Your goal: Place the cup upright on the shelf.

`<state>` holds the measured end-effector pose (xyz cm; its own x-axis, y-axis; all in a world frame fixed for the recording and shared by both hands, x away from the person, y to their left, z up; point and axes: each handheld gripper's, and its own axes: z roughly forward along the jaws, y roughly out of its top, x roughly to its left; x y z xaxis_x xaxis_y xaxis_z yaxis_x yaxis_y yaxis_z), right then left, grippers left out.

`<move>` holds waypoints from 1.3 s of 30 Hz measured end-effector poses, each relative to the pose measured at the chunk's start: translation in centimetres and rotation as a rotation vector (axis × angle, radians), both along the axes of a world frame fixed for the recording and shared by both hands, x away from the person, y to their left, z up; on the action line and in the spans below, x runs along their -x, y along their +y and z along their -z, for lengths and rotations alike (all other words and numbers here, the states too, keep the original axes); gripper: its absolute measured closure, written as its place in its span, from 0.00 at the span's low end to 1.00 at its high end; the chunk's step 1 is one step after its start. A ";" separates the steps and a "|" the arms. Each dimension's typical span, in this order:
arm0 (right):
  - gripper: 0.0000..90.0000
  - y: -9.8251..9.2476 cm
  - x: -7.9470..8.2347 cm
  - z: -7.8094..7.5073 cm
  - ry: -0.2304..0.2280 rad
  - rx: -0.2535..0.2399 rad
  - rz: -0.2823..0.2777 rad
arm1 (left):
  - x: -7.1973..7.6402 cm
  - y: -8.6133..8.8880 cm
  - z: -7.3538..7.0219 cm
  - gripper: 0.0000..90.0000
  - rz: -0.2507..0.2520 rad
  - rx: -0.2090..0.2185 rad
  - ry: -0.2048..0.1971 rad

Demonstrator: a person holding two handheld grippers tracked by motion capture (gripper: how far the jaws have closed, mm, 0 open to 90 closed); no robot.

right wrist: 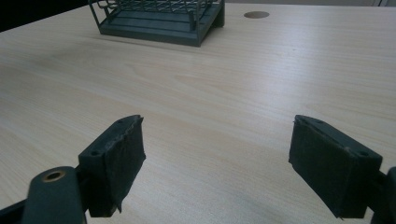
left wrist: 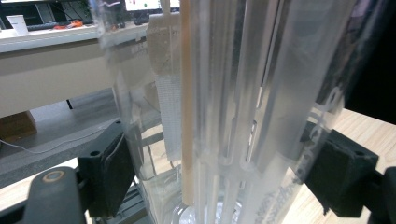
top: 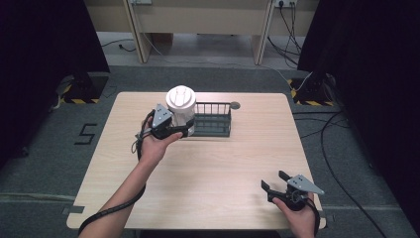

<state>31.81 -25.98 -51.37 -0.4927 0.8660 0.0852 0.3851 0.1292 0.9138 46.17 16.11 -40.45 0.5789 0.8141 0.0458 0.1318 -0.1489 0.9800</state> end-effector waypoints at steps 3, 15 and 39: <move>0.21 0.0 0.0 0.0 0.001 0.001 -0.001 | -0.1 -0.1 -0.2 0.20 0.000 0.001 -0.003; 0.21 0.0 0.0 0.0 0.001 -0.001 0.000 | -1.0 -1.1 -0.8 0.20 0.007 -0.007 -0.008; 0.21 0.0 0.0 0.0 -0.001 -0.003 -0.001 | -2.1 -2.6 -1.5 0.20 0.016 -0.012 -0.018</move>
